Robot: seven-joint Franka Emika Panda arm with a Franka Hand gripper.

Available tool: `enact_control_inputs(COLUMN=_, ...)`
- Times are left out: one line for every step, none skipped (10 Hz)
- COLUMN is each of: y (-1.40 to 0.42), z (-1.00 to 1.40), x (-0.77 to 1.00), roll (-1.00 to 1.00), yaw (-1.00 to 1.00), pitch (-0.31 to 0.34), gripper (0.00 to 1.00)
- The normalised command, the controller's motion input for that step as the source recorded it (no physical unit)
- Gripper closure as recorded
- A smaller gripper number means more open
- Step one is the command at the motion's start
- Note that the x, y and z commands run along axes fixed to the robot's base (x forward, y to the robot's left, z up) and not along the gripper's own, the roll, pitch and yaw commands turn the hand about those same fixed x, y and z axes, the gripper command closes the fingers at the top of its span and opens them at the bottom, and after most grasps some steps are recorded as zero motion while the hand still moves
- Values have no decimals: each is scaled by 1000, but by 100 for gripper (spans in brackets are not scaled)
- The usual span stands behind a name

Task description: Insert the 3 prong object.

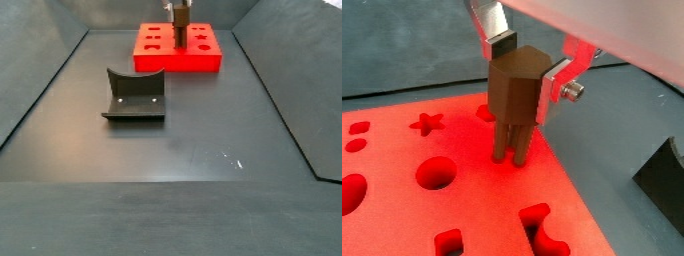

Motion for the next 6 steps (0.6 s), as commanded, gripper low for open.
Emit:
enact_control_inputs(y=-23, z=-286, x=0, roll=147, yaw=0, pitch=0, gripper=100)
enact_control_inputs(y=-109, z=-206, x=63, roll=147, yaw=40, pitch=0, gripper=100)
enact_control_inputs(y=-60, z=-237, x=254, roll=187, yaw=86, pitch=9, gripper=100)
enact_control_inputs(y=0, z=-246, x=226, roll=174, yaw=120, pitch=0, gripper=100)
enact_control_inputs(y=0, z=-260, x=109, roll=161, yaw=120, pitch=0, gripper=100)
enact_control_inputs(y=0, z=-277, x=31, roll=147, yaw=91, pitch=0, gripper=100)
